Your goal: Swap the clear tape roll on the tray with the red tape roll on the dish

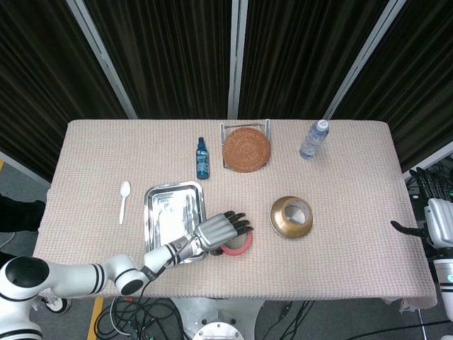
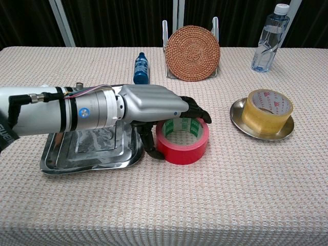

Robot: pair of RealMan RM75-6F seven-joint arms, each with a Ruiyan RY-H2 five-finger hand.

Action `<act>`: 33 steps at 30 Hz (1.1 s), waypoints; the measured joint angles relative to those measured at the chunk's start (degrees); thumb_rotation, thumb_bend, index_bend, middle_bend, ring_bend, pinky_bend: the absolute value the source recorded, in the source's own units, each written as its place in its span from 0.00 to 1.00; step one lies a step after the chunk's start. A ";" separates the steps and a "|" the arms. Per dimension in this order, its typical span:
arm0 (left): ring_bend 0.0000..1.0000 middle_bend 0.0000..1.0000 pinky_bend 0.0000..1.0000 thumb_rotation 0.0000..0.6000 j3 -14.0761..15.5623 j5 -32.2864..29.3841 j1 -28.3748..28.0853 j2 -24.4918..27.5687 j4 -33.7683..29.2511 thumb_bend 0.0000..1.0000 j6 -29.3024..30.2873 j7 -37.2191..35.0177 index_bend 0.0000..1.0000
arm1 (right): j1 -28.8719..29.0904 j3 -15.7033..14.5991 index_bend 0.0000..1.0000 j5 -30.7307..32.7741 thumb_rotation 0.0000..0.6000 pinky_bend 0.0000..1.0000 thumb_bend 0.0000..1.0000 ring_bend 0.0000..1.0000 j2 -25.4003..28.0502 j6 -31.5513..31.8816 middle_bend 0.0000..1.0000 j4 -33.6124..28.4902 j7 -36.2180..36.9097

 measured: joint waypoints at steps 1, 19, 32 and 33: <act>0.07 0.18 0.21 1.00 0.11 -0.03 -0.03 -0.13 0.04 0.23 0.46 0.24 0.21 | -0.07 0.13 0.00 0.05 1.00 0.00 0.00 0.00 -0.03 -0.10 0.00 0.07 0.05; 0.13 0.26 0.24 1.00 1.27 -2.06 3.78 9.12 -8.18 0.25 9.23 4.54 0.27 | -0.39 1.35 0.00 -0.39 1.00 0.00 0.00 0.00 -0.12 -1.21 0.00 -0.81 -1.02; 0.13 0.25 0.26 1.00 5.62 -8.72 11.39 15.02 -8.04 0.24 14.08 5.41 0.26 | -0.05 1.59 0.00 -0.98 1.00 0.00 0.00 0.00 -0.57 -2.04 0.00 -1.78 -3.10; 0.13 0.25 0.26 1.00 5.80 -8.61 11.58 14.77 -7.76 0.23 14.17 4.98 0.25 | -0.01 1.57 0.00 -0.96 1.00 0.00 0.00 0.00 -0.69 -2.21 0.00 -1.76 -3.19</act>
